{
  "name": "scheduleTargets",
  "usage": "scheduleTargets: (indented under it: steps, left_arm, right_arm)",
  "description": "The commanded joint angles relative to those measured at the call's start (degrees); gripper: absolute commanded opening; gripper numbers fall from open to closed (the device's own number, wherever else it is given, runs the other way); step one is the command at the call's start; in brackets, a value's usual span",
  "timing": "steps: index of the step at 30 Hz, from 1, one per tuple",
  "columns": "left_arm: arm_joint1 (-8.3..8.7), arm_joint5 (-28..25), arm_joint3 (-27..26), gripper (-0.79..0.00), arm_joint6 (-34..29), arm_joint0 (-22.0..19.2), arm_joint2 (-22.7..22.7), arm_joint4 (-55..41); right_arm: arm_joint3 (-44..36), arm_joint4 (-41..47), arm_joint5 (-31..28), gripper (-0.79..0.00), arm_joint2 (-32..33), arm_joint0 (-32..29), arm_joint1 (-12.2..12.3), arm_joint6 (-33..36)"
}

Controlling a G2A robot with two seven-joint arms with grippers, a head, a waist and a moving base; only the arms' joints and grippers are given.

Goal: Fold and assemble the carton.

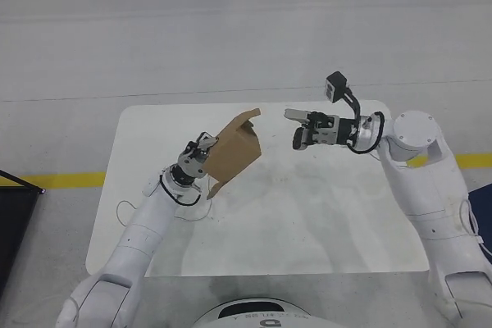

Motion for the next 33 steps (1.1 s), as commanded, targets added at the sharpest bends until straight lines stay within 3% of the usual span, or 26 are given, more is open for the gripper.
scheduleTargets:
  steps: [1, 5, 12, 21, 33]
  left_arm:
    - [0.16, 3.8, 0.7, -0.785, 0.0, -0.4, 0.7, 0.1]
    - [0.62, 11.7, 1.2, -0.785, 0.0, -1.3, 2.5, -0.2]
    - [2.13, 12.4, 2.2, -0.785, 0.7, -3.2, 12.1, -6.1]
    - [5.20, 12.1, 2.0, -0.785, 0.4, -5.7, 21.3, -15.7]
    - [8.57, 12.8, -0.6, -0.785, 1.1, -8.1, 30.3, -28.0]
  right_arm:
    - [-1.1, -4.2, 0.8, 0.000, -0.8, 0.1, 0.3, 0.2]
    - [-2.4, -9.7, 0.1, 0.000, -1.8, 1.7, 0.5, -0.5]
    - [-1.8, -11.1, -2.5, 0.000, -3.1, 5.4, 0.1, -4.3]
    - [2.4, -12.8, -3.8, 0.000, -9.8, 11.0, -0.6, 4.5]
    - [1.8, -11.8, -6.9, 0.000, -10.6, 10.1, -0.1, 9.7]
